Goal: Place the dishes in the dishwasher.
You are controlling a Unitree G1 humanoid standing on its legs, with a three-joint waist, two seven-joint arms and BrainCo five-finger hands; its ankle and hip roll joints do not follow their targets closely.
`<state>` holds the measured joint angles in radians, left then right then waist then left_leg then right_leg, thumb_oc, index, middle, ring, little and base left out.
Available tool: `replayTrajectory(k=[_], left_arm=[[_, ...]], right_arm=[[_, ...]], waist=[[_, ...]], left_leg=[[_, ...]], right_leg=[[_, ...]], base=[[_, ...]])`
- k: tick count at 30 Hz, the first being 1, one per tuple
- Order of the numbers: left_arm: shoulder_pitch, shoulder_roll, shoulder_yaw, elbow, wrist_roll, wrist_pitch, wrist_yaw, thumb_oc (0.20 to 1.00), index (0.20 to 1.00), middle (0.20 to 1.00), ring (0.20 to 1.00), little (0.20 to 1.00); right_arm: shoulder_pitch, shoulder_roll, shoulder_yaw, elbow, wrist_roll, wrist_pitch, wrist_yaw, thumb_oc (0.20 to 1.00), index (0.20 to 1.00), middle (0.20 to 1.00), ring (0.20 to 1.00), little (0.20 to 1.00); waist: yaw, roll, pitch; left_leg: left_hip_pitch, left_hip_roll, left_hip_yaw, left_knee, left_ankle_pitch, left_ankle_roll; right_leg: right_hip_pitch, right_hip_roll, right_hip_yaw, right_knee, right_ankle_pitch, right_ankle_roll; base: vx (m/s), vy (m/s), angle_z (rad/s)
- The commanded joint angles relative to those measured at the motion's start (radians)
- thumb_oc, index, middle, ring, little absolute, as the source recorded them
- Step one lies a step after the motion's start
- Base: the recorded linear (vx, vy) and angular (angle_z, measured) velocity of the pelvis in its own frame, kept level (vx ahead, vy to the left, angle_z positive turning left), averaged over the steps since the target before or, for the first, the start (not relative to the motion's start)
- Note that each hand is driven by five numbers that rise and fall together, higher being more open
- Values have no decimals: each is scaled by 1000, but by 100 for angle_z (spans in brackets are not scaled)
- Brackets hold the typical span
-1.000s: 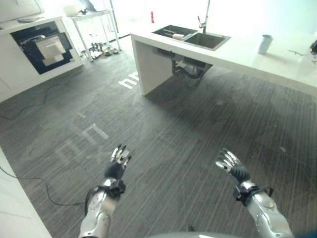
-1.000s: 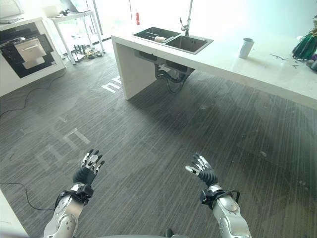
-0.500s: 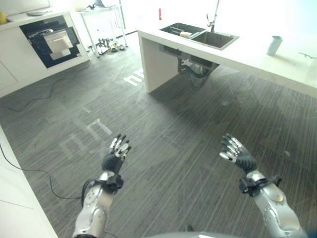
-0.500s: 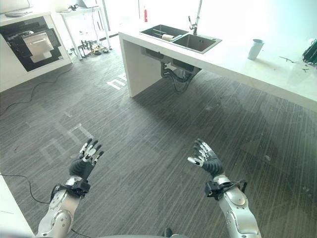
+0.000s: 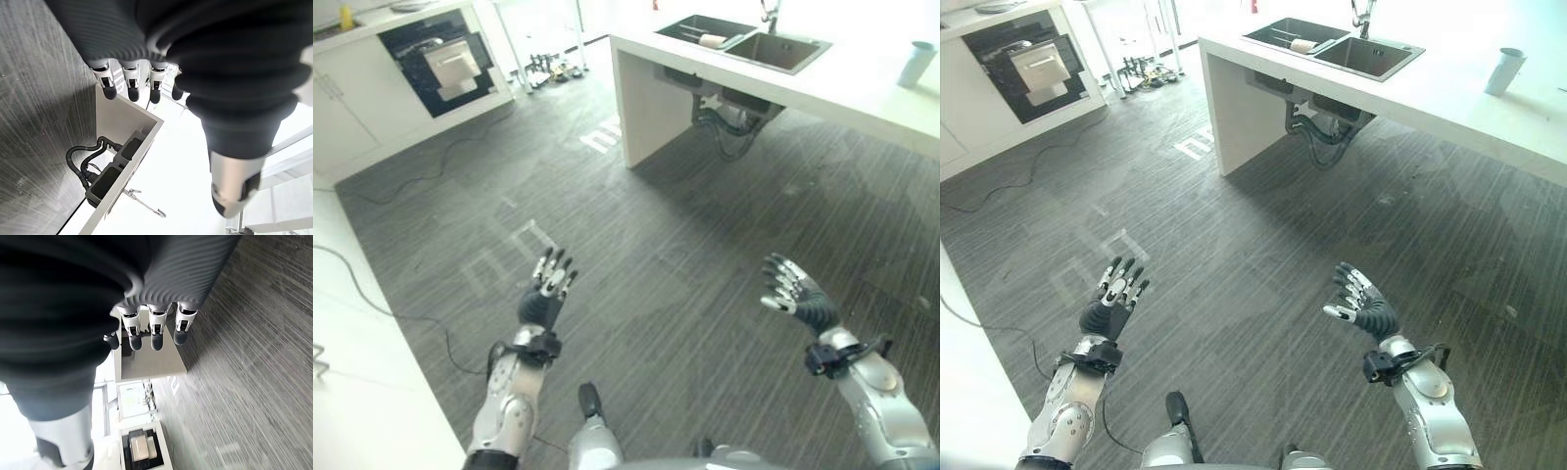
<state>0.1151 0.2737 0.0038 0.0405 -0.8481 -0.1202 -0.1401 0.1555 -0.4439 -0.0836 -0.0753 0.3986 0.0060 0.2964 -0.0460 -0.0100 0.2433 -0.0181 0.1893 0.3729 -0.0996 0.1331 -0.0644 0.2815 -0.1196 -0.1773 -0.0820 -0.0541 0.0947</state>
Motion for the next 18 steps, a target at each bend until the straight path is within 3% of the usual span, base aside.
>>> replayTrajectory(k=[1,5,7,9,10,12,13,15,16,17,18], left_arm=[[2,43,35,-103,11,-55,-18,1000,1000,1000,1000,1000],[-29,53,34,-102,46,-9,-37,1000,1000,1000,1000,1000],[-37,57,25,-109,77,21,-67,1000,1000,1000,1000,1000],[-38,57,20,-112,95,21,-73,1000,1000,1000,1000,1000],[-47,62,-1,-123,127,21,-63,1000,1000,1000,1000,1000],[-65,70,-14,-132,130,39,-61,1000,1000,1000,1000,1000],[-76,79,-18,-138,135,51,-61,1000,1000,1000,1000,1000],[-83,89,-30,-148,140,67,-63,1000,1000,1000,1000,1000],[-84,89,-39,-149,143,69,-62,1000,1000,1000,1000,1000],[-80,89,-62,-150,151,58,-65,1000,1000,1000,1000,1000],[-74,90,-73,-153,150,54,-70,1000,1000,1000,1000,1000]], right_arm=[[-43,14,13,-105,40,-62,9,1000,1000,1000,1000,1000],[-68,36,16,-108,46,-50,-50,1000,1000,1000,1000,1000],[-42,71,10,-136,48,-43,-64,1000,1000,1000,1000,1000],[-31,80,13,-142,41,-46,-65,1000,1000,1000,1000,1000],[-25,82,26,-135,30,-51,-68,1000,1000,1000,1000,1000],[-27,68,24,-126,45,-55,-72,1000,1000,1000,1000,1000],[-27,59,13,-125,60,-57,-69,1000,1000,1000,1000,1000],[-17,42,-13,-126,97,-65,-71,1000,1000,1000,1000,1000],[-12,42,-18,-129,101,-65,-71,1000,1000,1000,1000,1000],[1,42,-19,-142,99,-74,-89,1000,1000,1000,1000,1000],[7,45,-16,-149,97,-80,-102,1000,1000,1000,1000,1000]], waist=[[33,-25,-102],[44,-41,-121],[38,-34,-128],[33,-19,-128],[13,-7,-119],[0,-7,-109],[-11,-13,-98],[-44,-34,-83],[-56,-39,-81],[-78,-42,-75],[-85,-40,-72]], left_leg=[[-23,-36,-38,20,-40,15],[0,-91,-76,12,-78,54],[24,-127,-109,12,-111,80],[37,-124,-116,12,-123,86],[65,-132,-121,12,-137,89],[82,-140,-140,12,-138,84],[103,-143,-138,12,-147,77],[155,-153,-126,12,-191,64],[171,-160,-130,12,-208,63],[209,-170,-148,12,-242,68],[232,-172,-156,12,-261,75]], right_leg=[[31,-26,-65,106,-112,46],[-44,-95,-75,299,-22,94],[-147,-127,-45,547,80,102],[-203,-126,-46,619,103,92],[-309,-95,-53,657,72,66],[-327,-44,-97,551,31,45],[-340,-35,-139,447,46,42],[-379,-45,-161,198,127,66],[-392,-48,-145,142,164,76],[-432,-63,-100,51,237,93],[-443,-73,-87,27,254,94]], base=[[497,413,-46],[316,268,25],[321,271,52],[210,165,30],[239,97,28],[316,-6,5],[339,-160,-8],[421,-257,12],[553,-337,7],[519,-301,13],[501,-301,35]])
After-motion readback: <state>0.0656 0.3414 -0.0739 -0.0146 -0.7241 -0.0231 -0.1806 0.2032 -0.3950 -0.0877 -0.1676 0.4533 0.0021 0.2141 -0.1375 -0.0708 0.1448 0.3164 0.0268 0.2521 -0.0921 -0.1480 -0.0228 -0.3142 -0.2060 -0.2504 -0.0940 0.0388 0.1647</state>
